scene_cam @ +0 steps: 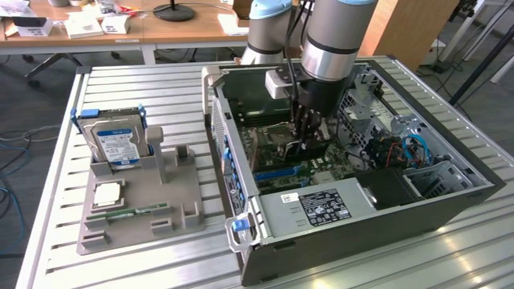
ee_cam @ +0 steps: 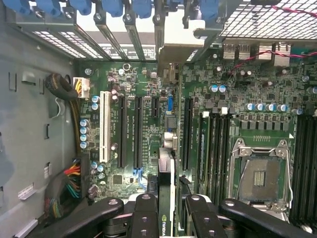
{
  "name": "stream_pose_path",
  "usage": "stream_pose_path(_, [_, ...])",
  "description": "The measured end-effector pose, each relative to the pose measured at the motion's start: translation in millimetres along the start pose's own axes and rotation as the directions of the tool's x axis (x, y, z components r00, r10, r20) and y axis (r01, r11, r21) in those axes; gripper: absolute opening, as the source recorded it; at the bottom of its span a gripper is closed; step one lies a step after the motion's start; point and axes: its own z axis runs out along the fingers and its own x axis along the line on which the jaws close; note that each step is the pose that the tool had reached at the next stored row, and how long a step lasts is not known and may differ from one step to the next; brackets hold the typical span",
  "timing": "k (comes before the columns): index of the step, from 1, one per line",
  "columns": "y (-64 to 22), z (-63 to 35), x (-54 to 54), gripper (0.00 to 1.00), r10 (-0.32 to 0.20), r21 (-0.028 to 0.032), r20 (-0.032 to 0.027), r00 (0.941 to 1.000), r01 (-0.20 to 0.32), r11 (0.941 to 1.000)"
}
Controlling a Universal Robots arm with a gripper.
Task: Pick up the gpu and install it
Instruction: 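Insert the gpu into the slot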
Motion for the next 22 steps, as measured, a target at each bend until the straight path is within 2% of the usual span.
stream_pose_path(5, [0.6,4.9,-0.1,0.26,0.000,0.0000,-0.0001,1.0000,0.000,1.0000])
stream_pose_path(9, [0.9,5.0,-0.1,0.26,0.000,0.0000,-0.0001,1.0000,0.000,1.0000])
stream_pose_path(22, [9.7,5.3,-0.2,0.26,0.000,0.0009,0.0000,1.0000,0.000,1.0000])
